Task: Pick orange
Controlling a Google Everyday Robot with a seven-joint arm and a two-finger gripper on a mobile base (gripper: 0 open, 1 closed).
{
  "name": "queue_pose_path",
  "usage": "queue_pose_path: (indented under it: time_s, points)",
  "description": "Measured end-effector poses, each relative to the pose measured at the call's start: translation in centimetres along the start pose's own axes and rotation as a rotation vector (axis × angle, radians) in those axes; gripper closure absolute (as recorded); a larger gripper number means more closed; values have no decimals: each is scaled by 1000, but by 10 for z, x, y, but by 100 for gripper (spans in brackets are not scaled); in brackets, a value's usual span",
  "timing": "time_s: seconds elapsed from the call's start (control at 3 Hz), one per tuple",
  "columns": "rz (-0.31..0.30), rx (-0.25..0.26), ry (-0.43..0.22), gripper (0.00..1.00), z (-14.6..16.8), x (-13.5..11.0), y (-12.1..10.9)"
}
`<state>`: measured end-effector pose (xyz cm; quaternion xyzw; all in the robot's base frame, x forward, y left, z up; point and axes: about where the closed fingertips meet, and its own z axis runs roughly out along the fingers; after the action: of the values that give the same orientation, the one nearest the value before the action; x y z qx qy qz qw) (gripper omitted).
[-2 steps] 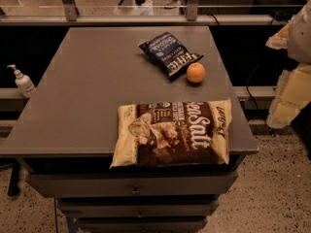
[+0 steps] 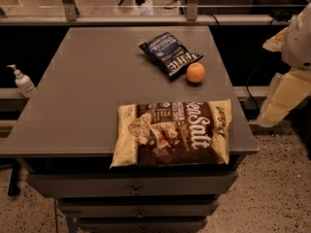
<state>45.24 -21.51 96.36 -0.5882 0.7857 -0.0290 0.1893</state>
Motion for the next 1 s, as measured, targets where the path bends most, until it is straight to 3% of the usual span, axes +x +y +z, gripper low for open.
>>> queue_pose_path:
  time_s: [0.33,0.67,1.0]
  points:
    - [76,4,-109,0,49,4,-9]
    - [138,55,-251,0,84,-1,-36]
    - [173,165,-373,0,97,-8,-82]
